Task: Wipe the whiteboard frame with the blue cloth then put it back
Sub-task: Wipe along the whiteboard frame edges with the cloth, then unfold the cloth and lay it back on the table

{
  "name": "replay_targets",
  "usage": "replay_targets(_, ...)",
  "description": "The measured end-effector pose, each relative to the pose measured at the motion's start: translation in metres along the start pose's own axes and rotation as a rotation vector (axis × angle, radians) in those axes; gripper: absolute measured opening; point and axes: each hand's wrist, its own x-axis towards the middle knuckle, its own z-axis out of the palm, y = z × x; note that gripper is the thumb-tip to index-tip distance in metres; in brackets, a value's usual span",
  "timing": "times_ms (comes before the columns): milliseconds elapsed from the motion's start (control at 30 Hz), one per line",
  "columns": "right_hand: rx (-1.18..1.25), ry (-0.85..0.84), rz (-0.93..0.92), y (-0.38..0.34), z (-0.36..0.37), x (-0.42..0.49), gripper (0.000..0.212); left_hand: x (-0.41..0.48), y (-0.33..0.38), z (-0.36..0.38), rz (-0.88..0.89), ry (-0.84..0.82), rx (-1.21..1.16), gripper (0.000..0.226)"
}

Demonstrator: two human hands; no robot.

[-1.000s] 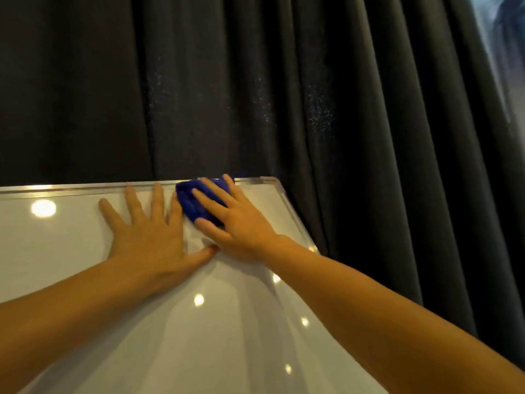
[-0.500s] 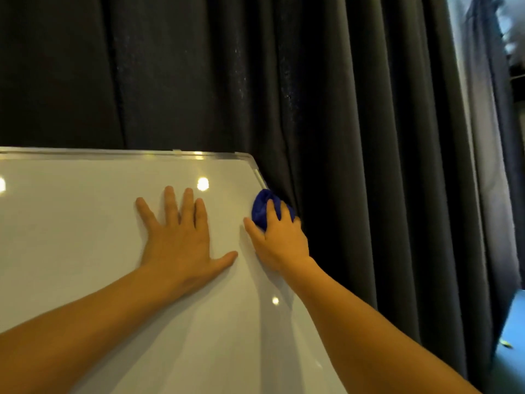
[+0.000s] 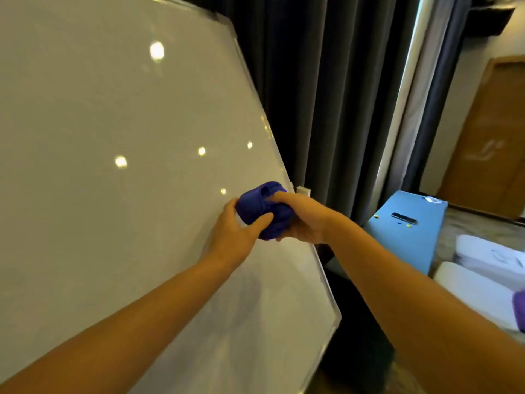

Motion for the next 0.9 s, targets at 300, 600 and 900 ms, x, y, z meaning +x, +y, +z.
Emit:
replay_targets(300, 0.289, -0.143, 0.158, 0.131, 0.108, -0.116, 0.046, -0.164, -0.064, -0.067, -0.318, 0.040, -0.491, 0.038)
replay_targets(600, 0.242, -0.140, 0.056, 0.225, 0.159, -0.179, 0.028, -0.281, -0.096, -0.096, -0.266, 0.130, -0.242, 0.022)
replay_targets(900, 0.274, -0.246, 0.040, 0.193, 0.046, -0.226, 0.042, -0.274, -0.047, -0.008, -0.393, -0.242, 0.016, 0.029)
